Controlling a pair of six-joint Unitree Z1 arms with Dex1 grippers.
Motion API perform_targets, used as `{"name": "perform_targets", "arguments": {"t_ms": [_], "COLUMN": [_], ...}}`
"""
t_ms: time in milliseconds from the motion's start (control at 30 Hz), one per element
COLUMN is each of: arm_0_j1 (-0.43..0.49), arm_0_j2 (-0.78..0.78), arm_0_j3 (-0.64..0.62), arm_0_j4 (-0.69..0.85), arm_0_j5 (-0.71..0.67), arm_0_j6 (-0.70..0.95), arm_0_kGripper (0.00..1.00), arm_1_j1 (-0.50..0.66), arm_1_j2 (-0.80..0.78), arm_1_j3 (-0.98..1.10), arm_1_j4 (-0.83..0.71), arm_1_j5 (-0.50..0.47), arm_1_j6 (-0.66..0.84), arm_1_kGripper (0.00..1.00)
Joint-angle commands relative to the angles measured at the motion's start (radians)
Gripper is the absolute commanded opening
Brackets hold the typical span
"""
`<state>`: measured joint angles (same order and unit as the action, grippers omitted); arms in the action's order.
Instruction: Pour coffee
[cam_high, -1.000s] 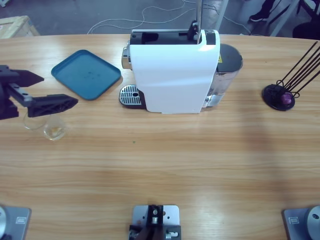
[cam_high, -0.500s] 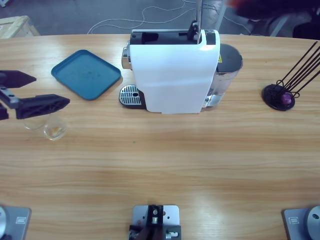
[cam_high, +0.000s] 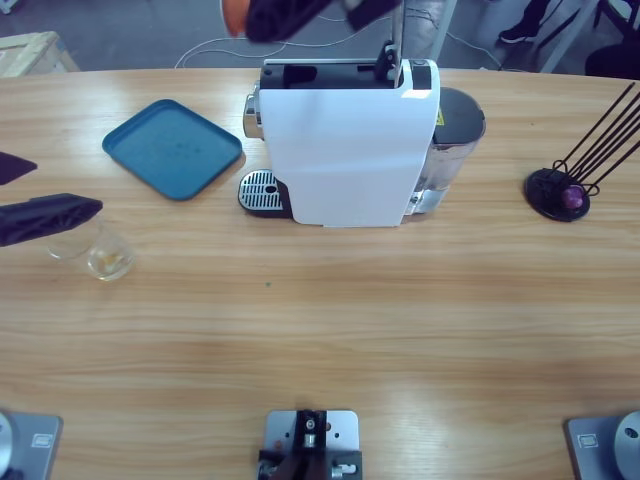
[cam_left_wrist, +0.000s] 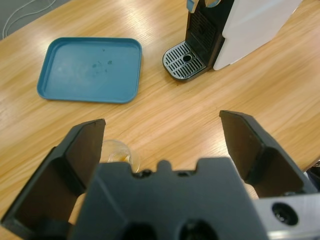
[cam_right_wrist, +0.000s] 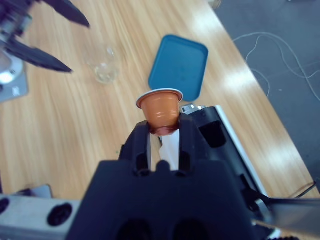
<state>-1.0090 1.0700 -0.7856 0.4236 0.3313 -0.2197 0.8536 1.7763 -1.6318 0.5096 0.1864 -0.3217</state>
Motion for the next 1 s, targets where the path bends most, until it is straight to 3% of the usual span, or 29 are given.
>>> {"name": "perform_targets", "arguments": {"t_ms": [33, 1000], "arm_0_j1": [0.013, 0.015], "arm_0_j2": [-0.027, -0.019], "arm_0_j3": [0.054, 0.081], "arm_0_j4": [-0.005, -0.009], "arm_0_j5": [0.012, 0.014], "arm_0_j6": [-0.012, -0.017], "arm_0_kGripper": [1.0, 1.0], "arm_1_j1": [-0.076, -0.125], "arm_1_j2": [0.142, 0.201], "arm_1_j3": [-0.022, -0.018], "arm_1_j4": [0.003, 0.0], "arm_1_j5": [-0.008, -0.042], "arm_1_j6": [-0.045, -0.089], "arm_1_kGripper": [0.0, 0.0]}}
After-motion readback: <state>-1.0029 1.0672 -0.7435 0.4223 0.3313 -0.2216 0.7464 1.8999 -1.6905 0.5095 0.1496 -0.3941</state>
